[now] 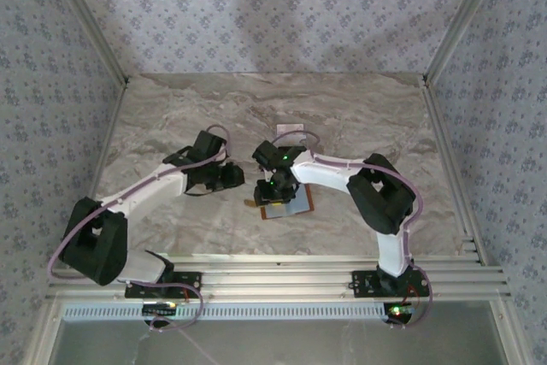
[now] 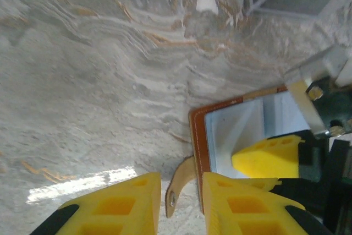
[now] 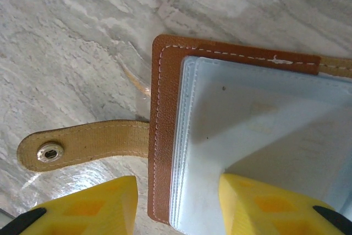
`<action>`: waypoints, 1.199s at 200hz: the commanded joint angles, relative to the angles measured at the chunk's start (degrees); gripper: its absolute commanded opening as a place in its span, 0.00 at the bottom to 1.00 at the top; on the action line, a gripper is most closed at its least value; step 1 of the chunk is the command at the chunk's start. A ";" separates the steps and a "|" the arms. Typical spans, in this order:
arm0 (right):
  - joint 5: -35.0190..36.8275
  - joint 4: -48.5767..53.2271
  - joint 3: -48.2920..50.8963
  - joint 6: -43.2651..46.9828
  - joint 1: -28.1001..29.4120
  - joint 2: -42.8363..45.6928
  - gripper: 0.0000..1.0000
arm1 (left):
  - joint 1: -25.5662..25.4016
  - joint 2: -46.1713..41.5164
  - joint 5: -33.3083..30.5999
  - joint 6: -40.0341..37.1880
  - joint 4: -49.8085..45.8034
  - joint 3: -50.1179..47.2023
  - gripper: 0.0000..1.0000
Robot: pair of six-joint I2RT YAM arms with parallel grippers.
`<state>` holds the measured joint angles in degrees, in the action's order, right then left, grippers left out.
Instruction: Take the credit cards out of the card holder
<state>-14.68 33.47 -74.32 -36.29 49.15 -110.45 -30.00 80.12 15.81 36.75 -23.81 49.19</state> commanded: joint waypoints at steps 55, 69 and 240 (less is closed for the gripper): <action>-2.13 -2.26 2.27 -1.49 -0.32 3.09 0.44 | -4.33 5.45 2.49 3.22 -2.28 -2.57 0.36; -2.55 -2.54 2.32 -1.71 -0.41 3.62 0.44 | -4.37 6.24 3.52 3.62 -1.11 -3.21 0.36; -7.76 -9.18 4.97 -4.27 -2.11 1.18 0.40 | -3.05 9.32 5.22 3.22 3.14 -2.96 0.09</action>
<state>-21.17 25.08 -70.15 -39.68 47.40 -107.90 -33.39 88.97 20.14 40.53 -20.34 45.30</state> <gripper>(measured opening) 0.403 0.104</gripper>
